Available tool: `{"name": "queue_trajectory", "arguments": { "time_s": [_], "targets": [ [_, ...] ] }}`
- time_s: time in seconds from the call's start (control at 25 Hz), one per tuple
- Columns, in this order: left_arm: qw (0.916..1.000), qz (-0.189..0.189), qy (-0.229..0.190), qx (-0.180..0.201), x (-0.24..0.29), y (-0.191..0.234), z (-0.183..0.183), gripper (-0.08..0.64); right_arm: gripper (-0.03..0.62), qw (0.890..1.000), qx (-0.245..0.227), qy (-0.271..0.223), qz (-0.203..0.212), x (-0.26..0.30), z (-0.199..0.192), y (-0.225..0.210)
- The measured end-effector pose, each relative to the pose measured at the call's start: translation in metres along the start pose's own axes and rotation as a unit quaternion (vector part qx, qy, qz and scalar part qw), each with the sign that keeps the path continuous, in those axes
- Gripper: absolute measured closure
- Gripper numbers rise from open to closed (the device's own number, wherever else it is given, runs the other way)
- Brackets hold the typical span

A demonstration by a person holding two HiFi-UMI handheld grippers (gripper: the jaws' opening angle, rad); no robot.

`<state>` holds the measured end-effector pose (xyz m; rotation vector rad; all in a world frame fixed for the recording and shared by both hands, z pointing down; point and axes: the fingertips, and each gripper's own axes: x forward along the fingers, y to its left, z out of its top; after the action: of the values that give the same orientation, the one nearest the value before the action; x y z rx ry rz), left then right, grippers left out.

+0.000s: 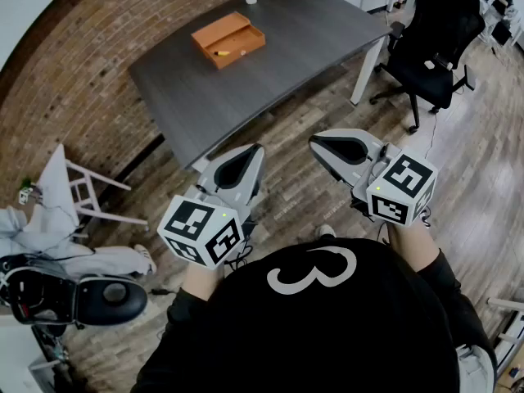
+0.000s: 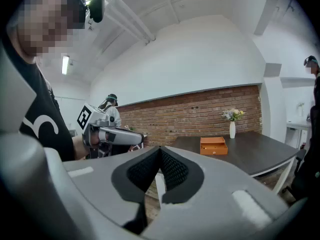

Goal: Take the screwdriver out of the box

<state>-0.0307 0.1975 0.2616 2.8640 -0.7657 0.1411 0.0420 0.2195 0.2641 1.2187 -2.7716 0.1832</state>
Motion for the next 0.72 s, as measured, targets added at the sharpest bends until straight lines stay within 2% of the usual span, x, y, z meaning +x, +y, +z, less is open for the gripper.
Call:
{"name": "queue_trajectory", "arguments": {
  "time_s": [0.52, 0.72],
  "targets": [
    [0.9997, -0.013, -0.006, 0.018, -0.002, -0.014, 0.012, 0.546, 0.592, 1.0, -0.008, -0.009, -0.001, -0.005, 0.009, 0.004],
    [0.9997, -0.007, 0.0, 0.022, 0.001, -0.008, 0.013, 0.546, 0.592, 1.0, 0.002, -0.007, 0.01, 0.0, 0.011, -0.001]
  ]
}}
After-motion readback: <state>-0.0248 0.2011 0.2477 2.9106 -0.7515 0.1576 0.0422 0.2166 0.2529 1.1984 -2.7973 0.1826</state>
